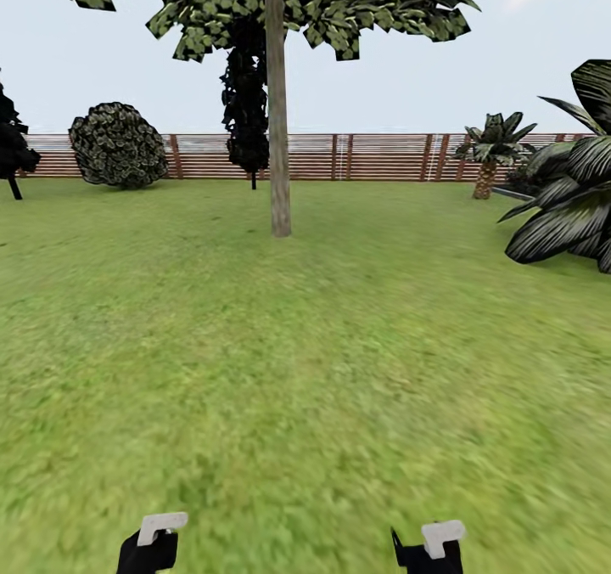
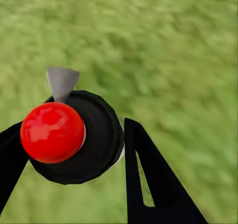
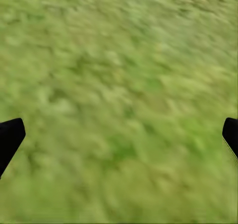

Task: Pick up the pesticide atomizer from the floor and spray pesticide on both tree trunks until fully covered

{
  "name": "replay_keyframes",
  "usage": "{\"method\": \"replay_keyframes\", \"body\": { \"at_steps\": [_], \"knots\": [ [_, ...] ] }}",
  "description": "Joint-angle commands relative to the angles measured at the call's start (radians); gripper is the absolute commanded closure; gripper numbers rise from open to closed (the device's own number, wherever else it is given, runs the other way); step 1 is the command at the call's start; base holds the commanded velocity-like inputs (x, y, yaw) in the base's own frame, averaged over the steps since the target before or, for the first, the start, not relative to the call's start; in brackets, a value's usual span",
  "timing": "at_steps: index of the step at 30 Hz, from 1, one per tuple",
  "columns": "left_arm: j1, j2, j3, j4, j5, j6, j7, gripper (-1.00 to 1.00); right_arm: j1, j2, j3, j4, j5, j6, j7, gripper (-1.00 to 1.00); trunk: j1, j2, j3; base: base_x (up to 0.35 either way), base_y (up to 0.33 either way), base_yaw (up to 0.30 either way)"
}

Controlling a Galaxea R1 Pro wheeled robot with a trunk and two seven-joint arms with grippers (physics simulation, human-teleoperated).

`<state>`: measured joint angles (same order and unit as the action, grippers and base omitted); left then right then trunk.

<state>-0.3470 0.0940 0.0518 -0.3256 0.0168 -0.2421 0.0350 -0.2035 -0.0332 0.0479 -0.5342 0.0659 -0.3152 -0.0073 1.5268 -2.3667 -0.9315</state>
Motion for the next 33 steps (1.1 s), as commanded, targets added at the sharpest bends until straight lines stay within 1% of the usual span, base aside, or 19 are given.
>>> {"method": "replay_keyframes", "body": {
  "at_steps": [1, 33],
  "knots": [
    [-0.001, 0.000, 0.001, 0.001, 0.002, -0.003, 0.000, 1.00, 0.000, -0.001, 0.001, 0.000, 0.006, -0.002, -0.001, -1.00, 0.000, 0.000, -0.001, 0.335, 0.000, 0.000],
    [0.000, 0.000, 0.001, 0.000, 0.002, -0.003, 0.000, 1.00, 0.000, -0.001, 0.001, 0.000, 0.006, -0.002, -0.002, -1.00, 0.000, 0.000, -0.001, 0.335, 0.000, 0.000]
  ]
}}
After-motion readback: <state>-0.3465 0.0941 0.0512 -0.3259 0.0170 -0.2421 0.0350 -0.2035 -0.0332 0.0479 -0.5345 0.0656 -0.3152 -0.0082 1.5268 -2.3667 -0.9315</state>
